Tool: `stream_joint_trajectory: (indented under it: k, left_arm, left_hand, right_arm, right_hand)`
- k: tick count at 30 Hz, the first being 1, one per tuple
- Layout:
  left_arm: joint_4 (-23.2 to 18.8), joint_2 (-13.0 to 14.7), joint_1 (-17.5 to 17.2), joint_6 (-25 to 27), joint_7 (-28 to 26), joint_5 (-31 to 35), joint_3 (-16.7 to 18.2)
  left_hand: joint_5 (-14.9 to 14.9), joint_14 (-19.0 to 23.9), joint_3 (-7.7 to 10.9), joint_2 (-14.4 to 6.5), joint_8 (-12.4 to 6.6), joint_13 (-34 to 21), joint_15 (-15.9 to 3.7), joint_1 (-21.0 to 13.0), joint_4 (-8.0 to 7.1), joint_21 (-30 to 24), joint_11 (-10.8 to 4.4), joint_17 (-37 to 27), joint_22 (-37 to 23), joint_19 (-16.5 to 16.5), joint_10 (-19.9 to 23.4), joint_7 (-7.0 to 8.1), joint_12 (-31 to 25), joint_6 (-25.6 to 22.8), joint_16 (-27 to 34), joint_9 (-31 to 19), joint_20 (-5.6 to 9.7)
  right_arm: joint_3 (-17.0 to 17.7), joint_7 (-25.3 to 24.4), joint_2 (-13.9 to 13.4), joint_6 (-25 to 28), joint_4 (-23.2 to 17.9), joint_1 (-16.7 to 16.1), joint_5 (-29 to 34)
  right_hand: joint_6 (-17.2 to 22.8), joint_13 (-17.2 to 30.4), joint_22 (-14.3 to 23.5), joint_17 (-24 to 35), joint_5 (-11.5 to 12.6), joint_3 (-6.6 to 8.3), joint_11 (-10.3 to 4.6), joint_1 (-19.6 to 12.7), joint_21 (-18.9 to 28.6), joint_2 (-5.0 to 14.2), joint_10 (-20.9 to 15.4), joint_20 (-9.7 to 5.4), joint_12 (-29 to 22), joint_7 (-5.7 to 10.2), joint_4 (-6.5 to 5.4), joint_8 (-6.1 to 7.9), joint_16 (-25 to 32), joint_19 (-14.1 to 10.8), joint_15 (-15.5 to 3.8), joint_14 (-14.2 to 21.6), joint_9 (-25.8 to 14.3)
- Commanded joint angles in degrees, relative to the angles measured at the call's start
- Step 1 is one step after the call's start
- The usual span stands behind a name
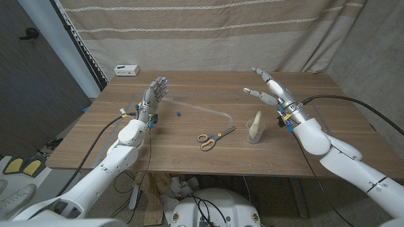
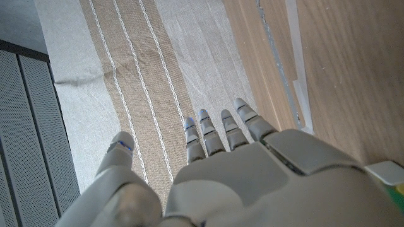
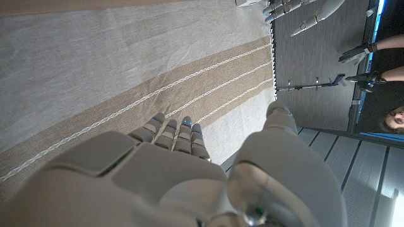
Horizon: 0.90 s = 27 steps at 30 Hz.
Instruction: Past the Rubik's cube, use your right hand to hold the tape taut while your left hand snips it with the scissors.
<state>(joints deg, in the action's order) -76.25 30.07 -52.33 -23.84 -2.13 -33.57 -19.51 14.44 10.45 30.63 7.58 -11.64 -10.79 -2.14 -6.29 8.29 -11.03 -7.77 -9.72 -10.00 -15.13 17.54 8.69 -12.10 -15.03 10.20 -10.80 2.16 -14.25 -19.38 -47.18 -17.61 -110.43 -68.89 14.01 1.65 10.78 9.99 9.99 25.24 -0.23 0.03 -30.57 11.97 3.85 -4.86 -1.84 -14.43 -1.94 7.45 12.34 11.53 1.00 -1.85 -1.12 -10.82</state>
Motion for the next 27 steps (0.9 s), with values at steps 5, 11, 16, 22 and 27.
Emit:
stream_joint_trajectory:
  k: [5,11,16,22,27]
  left_arm:
    - [-0.2,-0.3,-1.1,-1.4,-1.0,0.4,0.5]
    - [-0.3,-0.3,-1.4,-1.6,-0.9,0.3,0.6]
    - [-0.1,-0.6,-1.4,-1.9,-0.9,0.3,0.5]
    - [-0.2,-0.7,-1.6,-2.2,-0.9,0.4,0.4]
    - [-0.5,-0.7,-2.1,-2.5,-1.1,0.4,0.6]
  left_hand:
    - [0.1,0.3,-0.27,0.1,0.05,-0.3,-7.02,-0.5,0.02,-0.2,0.18,-0.3,-0.2,0.0,0.4,-0.29,-0.1,0.1,0.3,-0.3,4.68]
    - [0.0,0.3,-0.32,0.1,0.10,-0.3,-7.05,-0.5,0.00,-0.2,0.16,-0.3,-0.2,0.1,0.4,-0.32,0.0,0.2,0.3,-0.3,4.68]
    - [0.0,0.3,-0.37,0.1,0.08,-0.3,-6.94,-0.6,-0.02,-0.3,0.32,-0.3,-0.2,-0.1,0.4,-0.37,0.0,0.1,0.3,-0.3,5.12]
    - [0.0,0.3,-0.42,0.1,0.06,-0.3,-7.59,-0.6,-0.02,-0.2,0.12,-0.3,-0.2,0.1,0.7,-0.44,-0.1,0.0,0.3,-0.3,5.70]
    - [0.0,0.4,-0.45,0.1,0.07,-0.3,-7.51,-0.6,-0.02,-0.2,0.07,-0.2,-0.2,0.1,0.7,-0.38,-0.1,0.0,0.3,-0.3,5.57]
  right_arm:
    - [-0.6,0.6,-1.2,0.0,-3.4,-0.5,6.2]
    - [-0.2,1.1,-1.8,0.0,-4.2,-0.8,7.4]
    - [0.1,1.8,-2.4,-0.4,-4.9,-1.2,7.9]
    - [0.3,2.4,-3.0,-0.5,-6.4,-1.5,9.6]
    - [0.3,2.8,-3.2,-0.4,-7.0,-1.6,10.8]
  right_hand:
    - [1.1,0.2,0.3,0.2,0.6,-0.05,-0.38,-1.6,0.0,0.53,-1.0,-3.18,-0.4,0.12,0.67,0.30,-0.3,-0.5,-1.53,0.2,-0.1]
    - [1.1,0.2,0.3,0.2,0.7,0.08,-0.91,-2.3,-0.2,0.78,-1.0,-3.99,-0.3,0.50,0.81,0.25,-0.4,-0.1,-1.94,0.3,-0.1]
    - [1.0,0.1,0.3,0.2,0.8,0.18,-1.32,-2.8,-0.4,0.96,-0.8,-4.21,-0.2,0.72,0.90,0.15,-0.6,0.2,-2.14,0.0,-0.1]
    - [1.0,0.1,0.3,0.3,1.0,0.33,-1.39,-3.5,-0.4,1.23,-1.1,-4.08,-0.2,0.75,1.02,0.09,-0.3,-0.1,-2.24,1.1,-0.1]
    - [1.1,0.2,0.3,0.3,1.0,0.44,-1.68,-4.0,-0.4,1.48,-1.6,-4.03,-0.3,0.98,1.04,0.12,-0.3,-0.1,-2.36,1.4,-0.1]
